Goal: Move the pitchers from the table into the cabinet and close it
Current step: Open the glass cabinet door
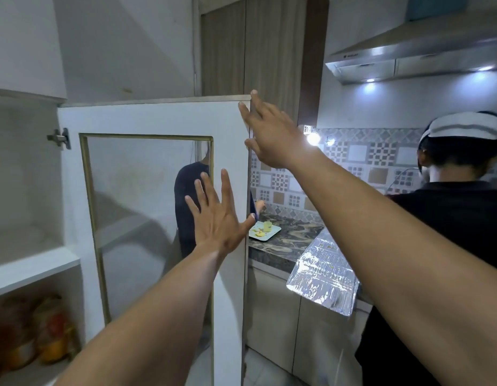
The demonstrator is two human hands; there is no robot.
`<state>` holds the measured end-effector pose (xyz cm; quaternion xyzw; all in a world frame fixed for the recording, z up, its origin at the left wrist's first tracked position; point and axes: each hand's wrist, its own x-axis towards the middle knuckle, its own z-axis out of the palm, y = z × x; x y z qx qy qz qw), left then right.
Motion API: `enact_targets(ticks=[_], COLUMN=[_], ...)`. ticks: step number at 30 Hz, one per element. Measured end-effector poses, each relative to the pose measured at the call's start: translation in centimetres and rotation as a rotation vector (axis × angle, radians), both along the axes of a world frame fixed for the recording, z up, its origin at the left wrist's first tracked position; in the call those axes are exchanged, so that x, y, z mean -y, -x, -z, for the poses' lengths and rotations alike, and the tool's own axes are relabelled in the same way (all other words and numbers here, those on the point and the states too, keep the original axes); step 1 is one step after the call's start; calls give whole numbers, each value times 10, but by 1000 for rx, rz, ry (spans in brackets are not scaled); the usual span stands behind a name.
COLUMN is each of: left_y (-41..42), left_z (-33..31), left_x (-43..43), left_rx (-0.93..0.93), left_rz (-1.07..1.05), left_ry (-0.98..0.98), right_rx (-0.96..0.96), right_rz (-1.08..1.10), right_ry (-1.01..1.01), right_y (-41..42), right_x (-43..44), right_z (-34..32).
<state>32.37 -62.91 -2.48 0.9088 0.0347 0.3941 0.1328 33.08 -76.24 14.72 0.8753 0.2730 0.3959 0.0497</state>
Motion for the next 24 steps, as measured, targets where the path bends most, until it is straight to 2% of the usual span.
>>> enact_targets(ticks=[15,21,24], left_y=[-39,-31,-21], left_z=[-4,-16,-33], left_x=[1,-22,-55], left_rx=[-6,61,20], left_rz=[-21,-55,-118], left_ry=[-29,-116,-161], right_rx=[14,145,111], right_rz=[-3,-100,-190], right_ry=[-105,-106,-113], right_y=[-33,-19,-7], right_x=[0,-27,-50], right_z=[2,2,6])
